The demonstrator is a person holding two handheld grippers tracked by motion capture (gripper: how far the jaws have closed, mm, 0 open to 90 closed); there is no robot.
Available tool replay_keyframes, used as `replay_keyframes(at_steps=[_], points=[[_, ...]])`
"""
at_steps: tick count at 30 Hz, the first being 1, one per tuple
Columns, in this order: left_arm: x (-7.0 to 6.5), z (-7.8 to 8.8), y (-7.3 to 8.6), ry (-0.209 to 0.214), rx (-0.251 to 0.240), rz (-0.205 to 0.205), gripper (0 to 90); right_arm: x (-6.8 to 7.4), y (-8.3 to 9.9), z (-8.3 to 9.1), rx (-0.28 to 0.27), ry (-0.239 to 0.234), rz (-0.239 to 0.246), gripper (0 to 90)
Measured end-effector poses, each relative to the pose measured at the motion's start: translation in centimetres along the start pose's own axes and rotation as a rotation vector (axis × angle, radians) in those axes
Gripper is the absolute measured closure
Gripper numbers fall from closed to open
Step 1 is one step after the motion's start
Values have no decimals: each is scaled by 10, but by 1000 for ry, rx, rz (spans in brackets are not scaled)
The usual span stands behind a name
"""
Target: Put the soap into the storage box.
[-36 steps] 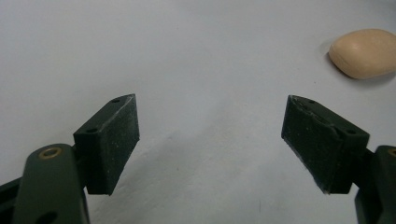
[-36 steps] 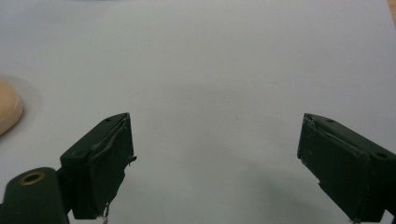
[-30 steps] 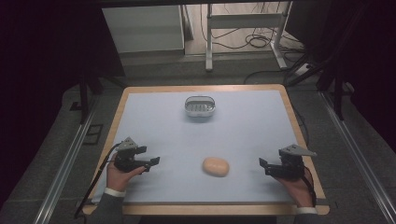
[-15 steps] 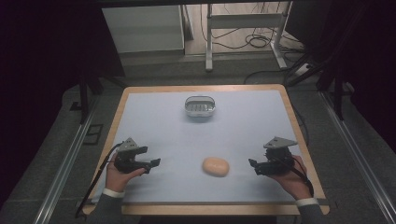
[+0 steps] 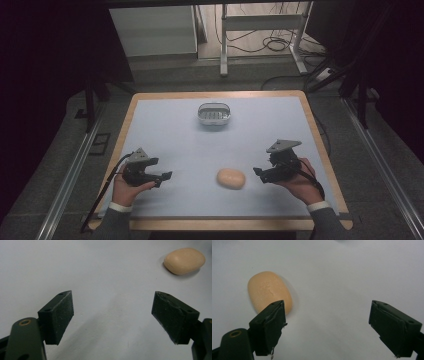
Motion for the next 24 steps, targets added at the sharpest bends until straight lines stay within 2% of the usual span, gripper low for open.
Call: replay_keyframes(at_steps=[1, 3, 14, 18, 24], points=[[0, 0, 0, 0, 4, -1, 179, 3, -4, -2, 10, 1, 23, 142], [-1, -1, 0, -2, 7, -2, 178, 5, -8, -3, 14, -4, 36, 142], [-2, -2, 0, 5, 18, -8, 178, 14, -23, -15, 49, -42, 68, 141], [-6, -2, -1, 7, 15, -19, 185, 19, -29, -22, 87, -61, 94, 138], [-4, -4, 0, 4, 29, -29, 185, 23, -36, -27, 116, -76, 118, 134]])
Point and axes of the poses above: each handheld gripper's, and its own axes: z roughly backward along the jaws, y roughly out of its underside, x roughly to its left, the point moved 4 cm from there along -z, roughly forward along the jaws, and after that the axes turned 8 degrees about z, right-handed, at the moved point
